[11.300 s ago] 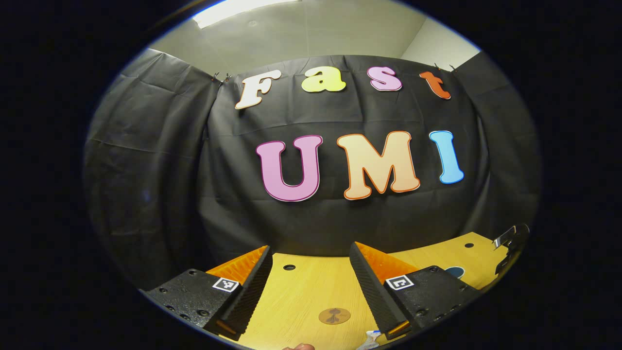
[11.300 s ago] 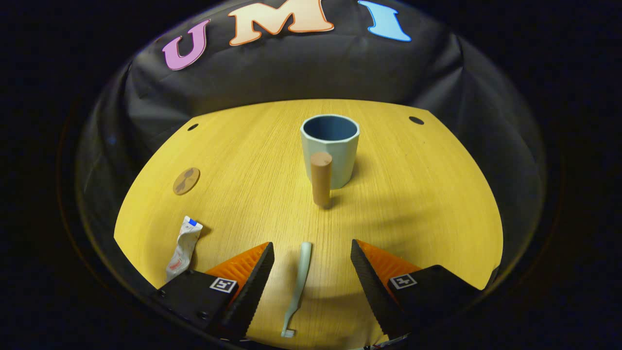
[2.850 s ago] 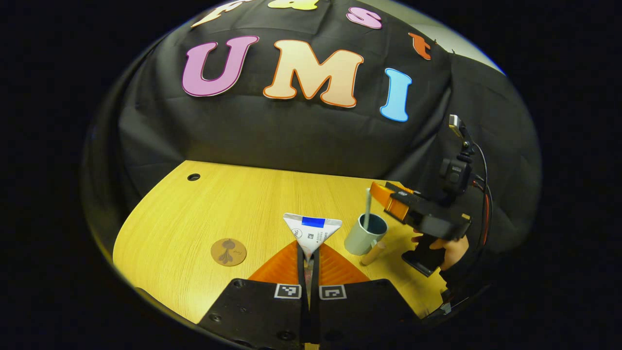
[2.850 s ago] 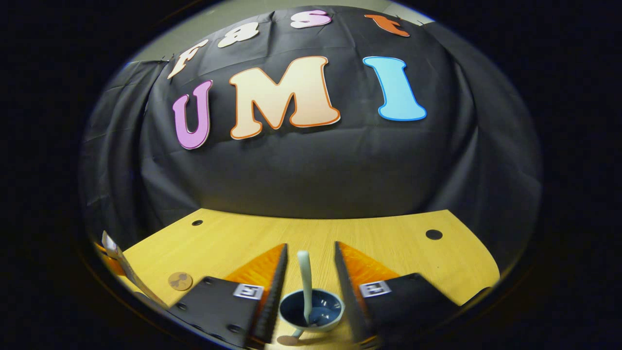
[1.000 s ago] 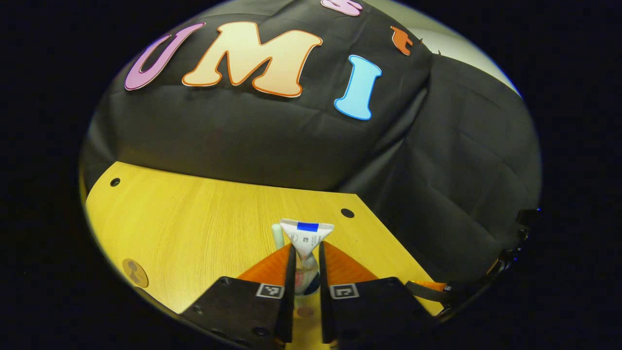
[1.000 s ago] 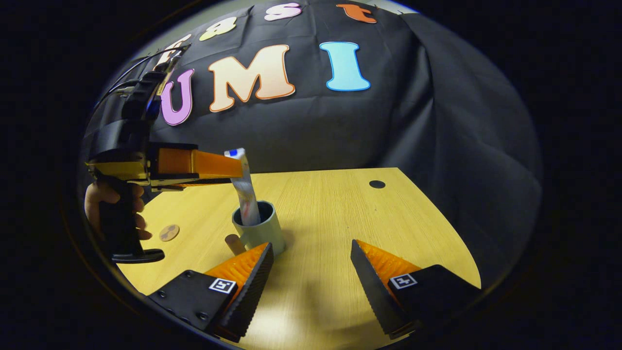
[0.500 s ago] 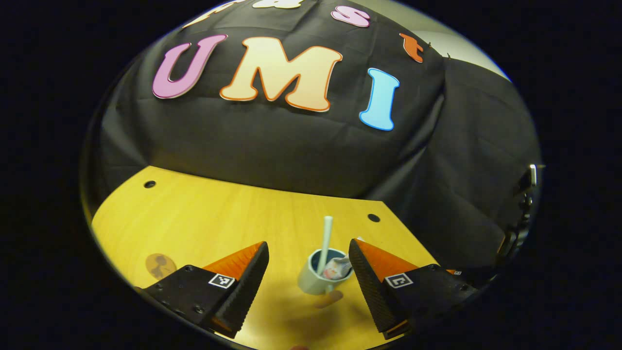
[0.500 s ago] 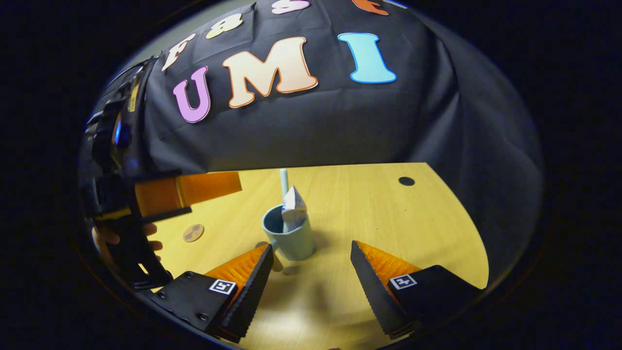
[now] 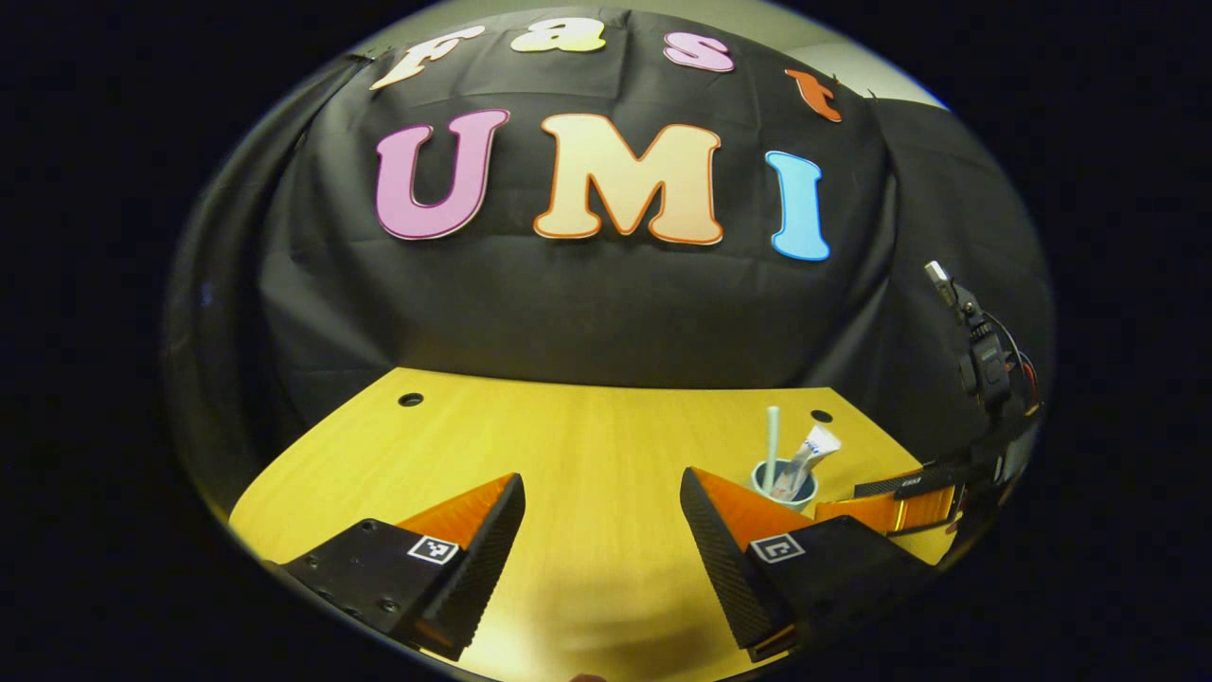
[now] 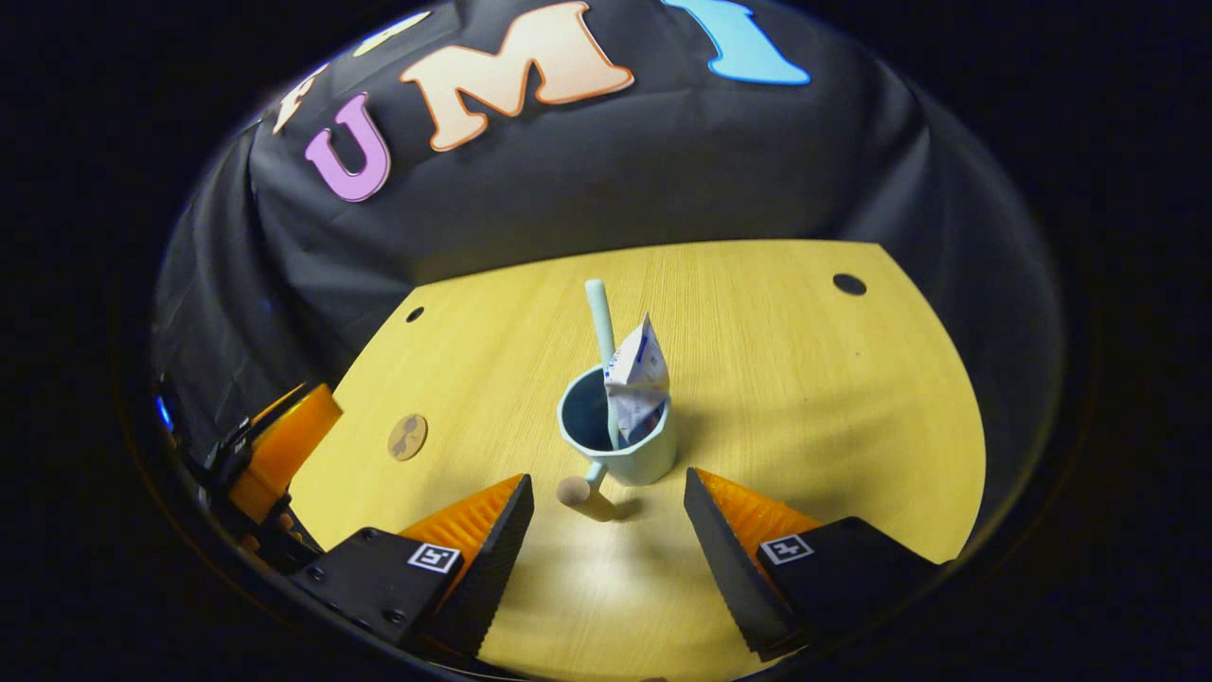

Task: Put the toothbrush and toothpaste on the desktop into the cup, then pick up the cup and place it on the coaster on the desktop.

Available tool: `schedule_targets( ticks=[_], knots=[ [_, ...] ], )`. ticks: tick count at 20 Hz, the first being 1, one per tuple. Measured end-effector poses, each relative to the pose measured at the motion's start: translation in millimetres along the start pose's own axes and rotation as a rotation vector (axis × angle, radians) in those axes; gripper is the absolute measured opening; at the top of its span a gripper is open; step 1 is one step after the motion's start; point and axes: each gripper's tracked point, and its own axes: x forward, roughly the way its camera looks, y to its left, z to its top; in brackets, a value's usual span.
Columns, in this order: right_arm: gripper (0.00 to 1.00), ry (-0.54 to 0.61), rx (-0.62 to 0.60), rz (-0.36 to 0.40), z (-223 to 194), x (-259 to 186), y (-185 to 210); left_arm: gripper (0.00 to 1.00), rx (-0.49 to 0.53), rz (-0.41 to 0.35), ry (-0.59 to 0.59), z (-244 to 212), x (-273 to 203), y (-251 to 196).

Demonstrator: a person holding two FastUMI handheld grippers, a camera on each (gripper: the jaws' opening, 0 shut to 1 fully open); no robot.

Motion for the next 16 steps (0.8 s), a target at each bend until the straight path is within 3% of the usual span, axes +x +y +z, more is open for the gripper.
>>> schedule_targets(
  ticks=[6, 9, 10, 14, 16],
  knots=[
    [0.99, 0.158, 0.072, -0.054, -6, 32, -1, 0.95, -0.018, 0.071, 0.007, -10, -16, 63],
    [0.94, 0.216, 0.078, -0.073, -11, 45, 3, 0.95, -0.024, 0.098, 0.020, -16, -20, 88],
    [0.99, 0.227, 0.067, -0.075, -11, 49, 5, 0.95, -0.027, 0.106, 0.021, -17, -21, 95],
    [0.94, 0.278, 0.068, -0.114, -13, 63, 1, 0.95, -0.040, 0.121, 0.028, -19, -26, 119],
    [0.98, 0.285, 0.077, -0.132, -12, 66, -5, 0.95, -0.035, 0.128, 0.031, -19, -28, 129]
  ],
)
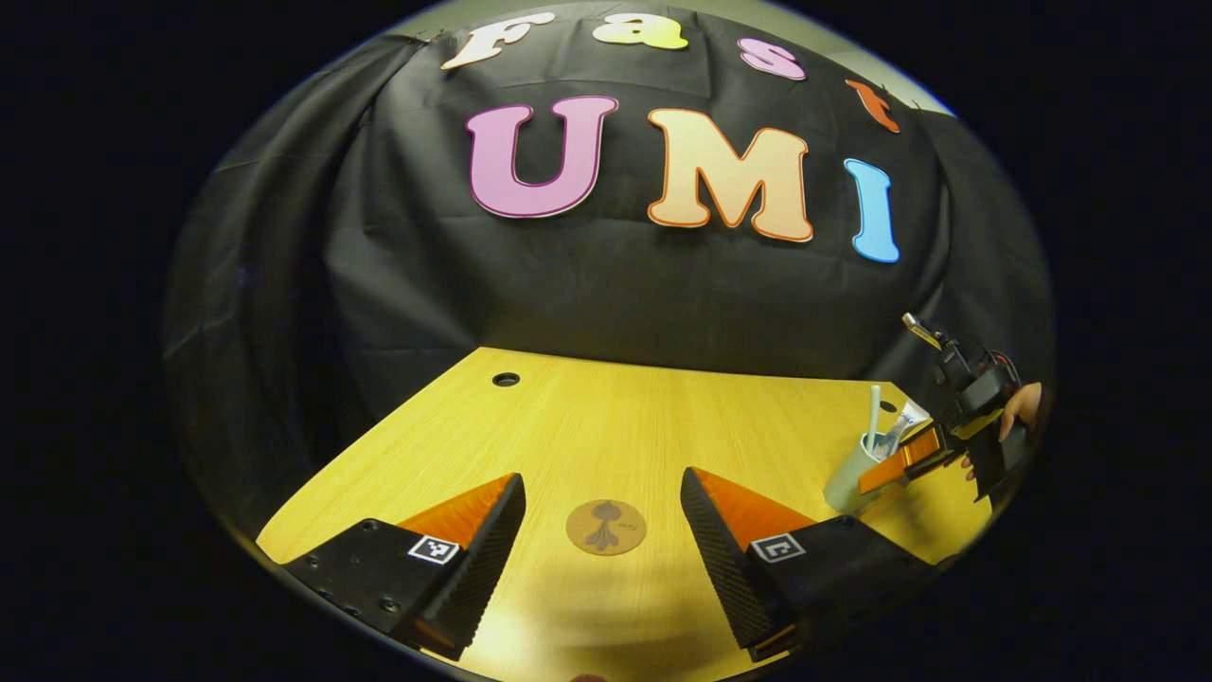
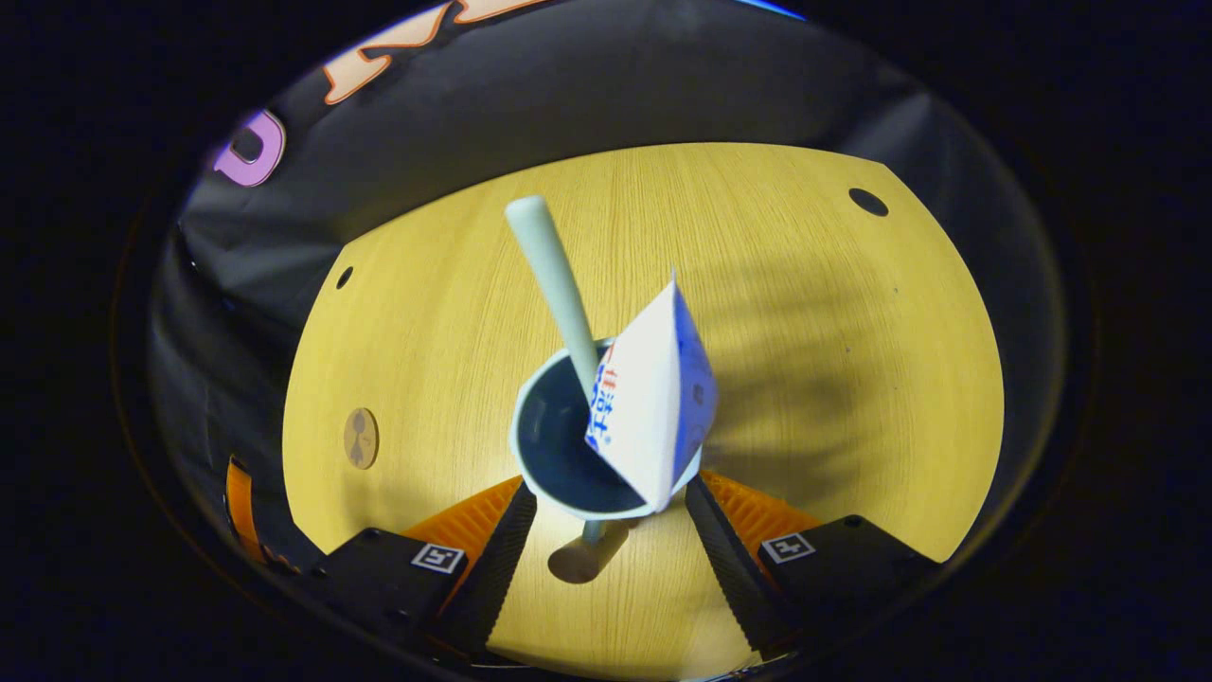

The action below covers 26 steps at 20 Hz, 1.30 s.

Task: Put the toothbrush and toothpaste on the desktop into the cup, then pick up the cup and place it on the coaster on the desktop.

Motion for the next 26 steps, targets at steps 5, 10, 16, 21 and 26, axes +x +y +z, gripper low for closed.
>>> schedule_targets(
  ticks=[5, 10, 16, 21, 26],
  knots=[
    [0.83, 0.042, -0.026, -0.007, -7, 1, -3, 0.95, -0.004, -0.001, 0.010, 0, 5, 12],
    [0.55, 0.063, -0.082, -0.038, -12, -3, -2, 0.95, 0.010, -0.023, 0.005, 4, 12, 14],
    [0.22, 0.041, -0.129, -0.077, -9, -1, 1, 0.95, 0.012, -0.037, 0.010, 5, 20, 23],
    [0.22, 0.010, -0.127, -0.055, -5, 0, 20, 0.95, 0.022, -0.037, 0.015, 5, 26, 37],
    [0.22, -0.002, -0.158, -0.009, -7, -3, 69, 0.95, 0.019, -0.043, 0.021, 5, 34, 49]
  ],
)
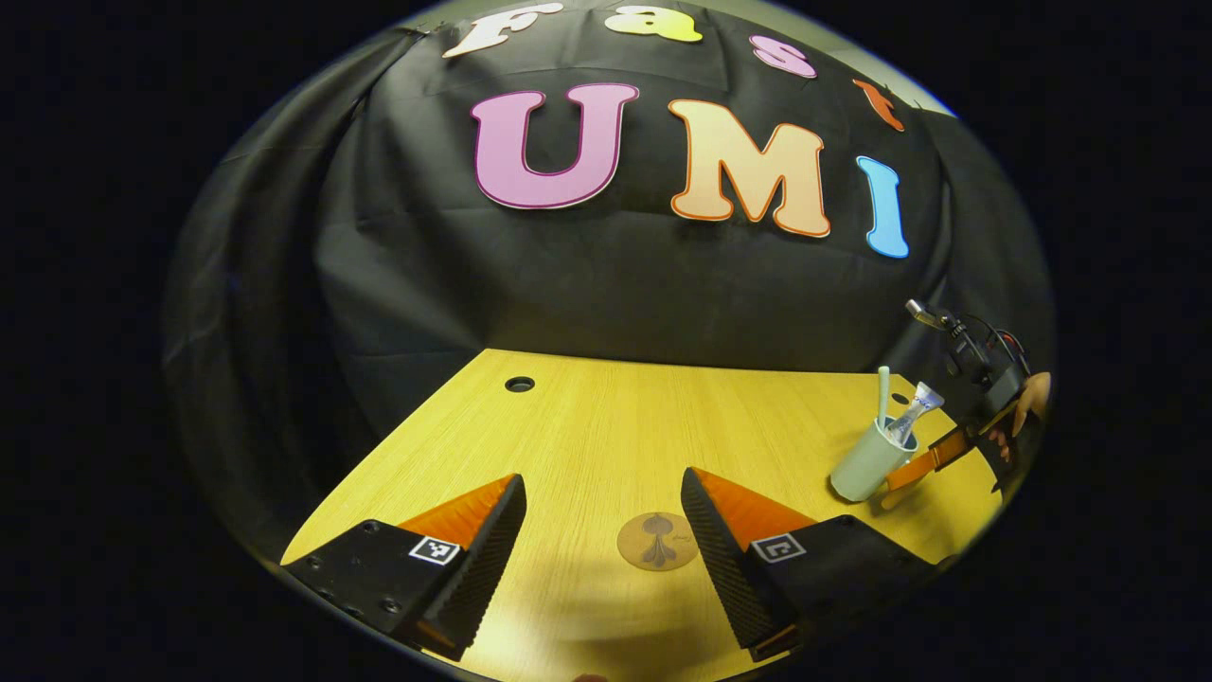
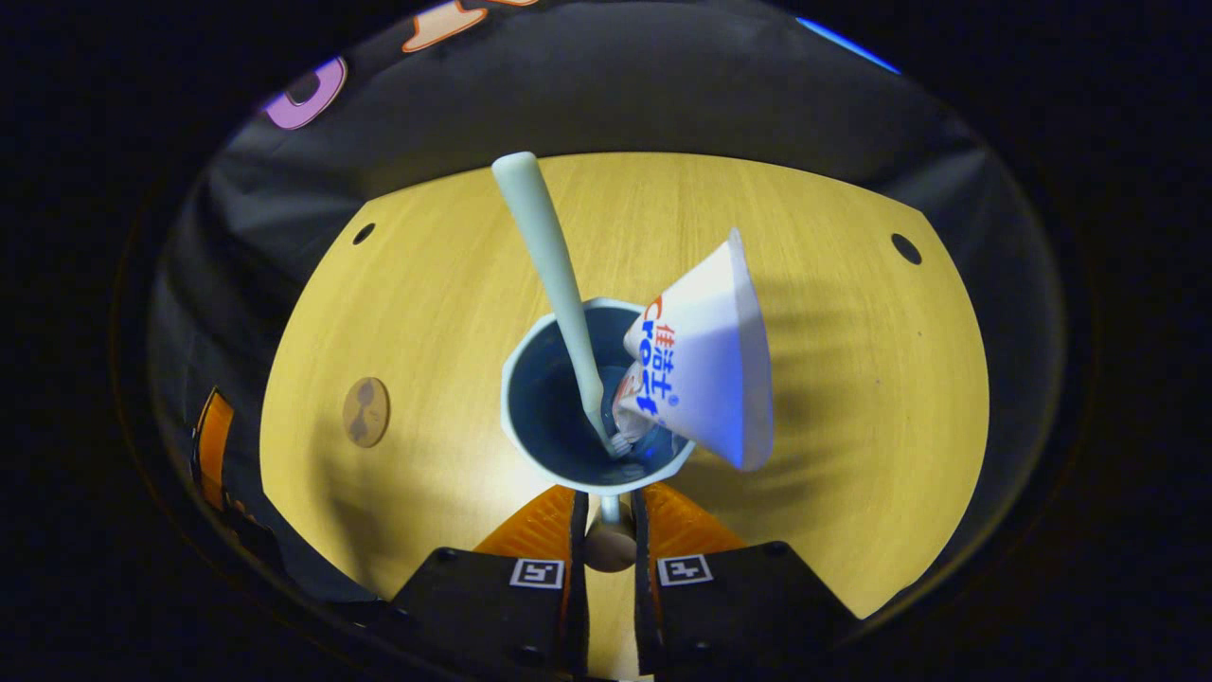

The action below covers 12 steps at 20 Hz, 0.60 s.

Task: Put the toothbrush and toothpaste on the desktop into the cup, then pick up the cup and place it on the coaster on the desktop.

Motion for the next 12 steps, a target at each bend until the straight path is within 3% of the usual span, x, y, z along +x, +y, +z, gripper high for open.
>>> schedule_targets(
  ticks=[4, 5, 12],
  knots=[
    [0.17, -0.001, -0.051, 0.054, 4, -1, 55, 0.95, -0.009, -0.008, 0.014, -3, 3, 11],
    [0.22, 0.005, -0.063, 0.065, 3, -1, 68, 0.95, -0.012, -0.008, 0.017, -5, 3, 15],
    [0.22, 0.019, -0.132, 0.127, 2, 11, 138, 0.95, -0.035, 0.008, 0.028, -10, 4, 49]
  ],
)
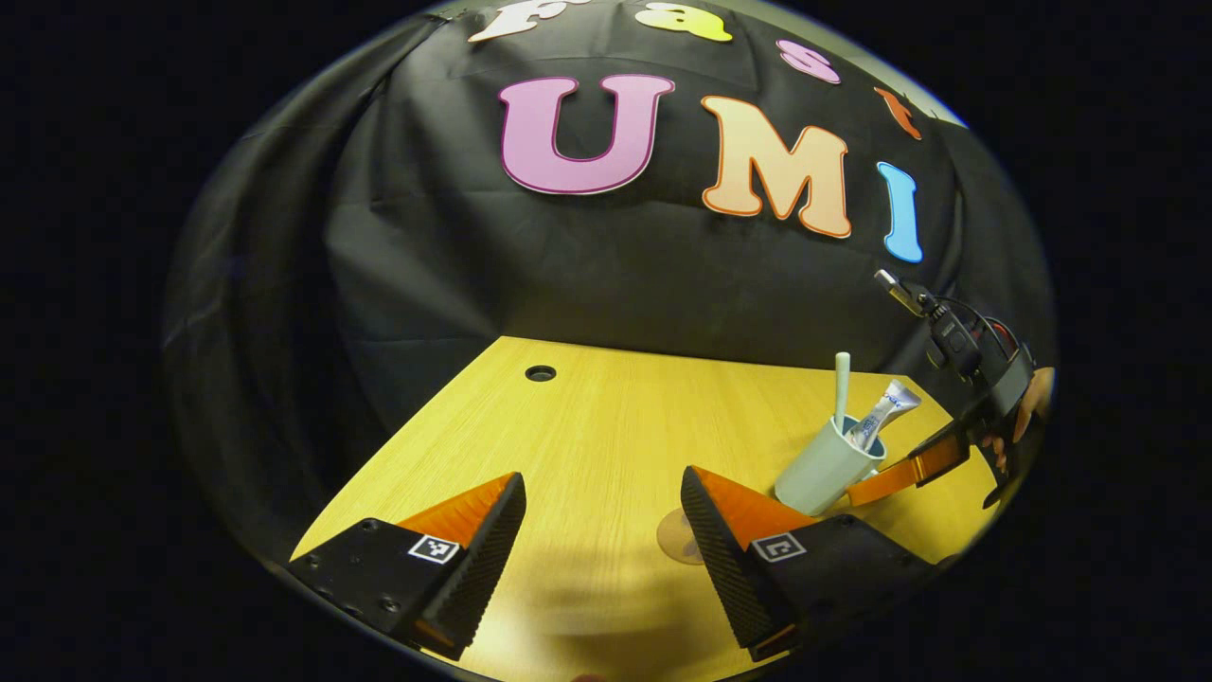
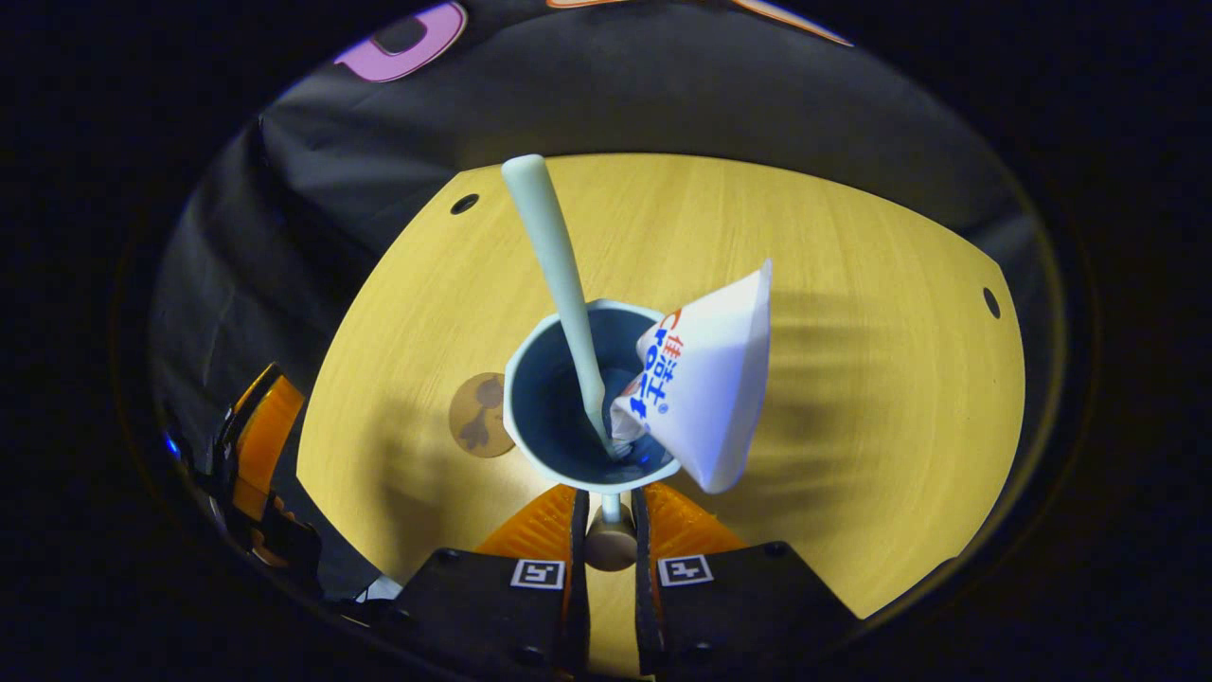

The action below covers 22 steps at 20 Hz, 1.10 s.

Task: Put the toothbrush and toothpaste on the desktop into the cup, then pick up the cup and place it on the coaster on the desktop.

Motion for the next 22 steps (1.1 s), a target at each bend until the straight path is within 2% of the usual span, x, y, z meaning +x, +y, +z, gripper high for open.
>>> schedule_targets(
  ticks=[8, 12, 14, 17, 20, 21, 22],
  knots=[
    [0.21, 0.035, -0.083, 0.040, 14, 36, 77, 0.95, -0.031, 0.036, 0.011, -6, -2, 40],
    [0.22, 0.066, -0.123, 0.042, 10, 51, 107, 0.95, -0.052, 0.049, 0.015, -8, -1, 44],
    [0.21, 0.068, -0.149, 0.025, 19, 62, 118, 0.95, -0.059, 0.050, 0.019, -10, -1, 46],
    [0.22, 0.066, -0.156, 0.004, 7, 54, 143, 0.95, -0.069, 0.042, 0.021, -14, -1, 47],
    [0.31, 0.045, -0.158, 0.036, 6, 27, 136, 0.95, -0.075, 0.023, 0.007, -12, -2, 45],
    [0.31, 0.027, -0.169, 0.035, 11, 22, 134, 0.95, -0.072, 0.018, 0.006, -12, -2, 44],
    [0.43, 0.009, -0.181, 0.041, 12, 20, 137, 0.95, -0.069, 0.011, 0.007, -10, -3, 41]
  ],
)
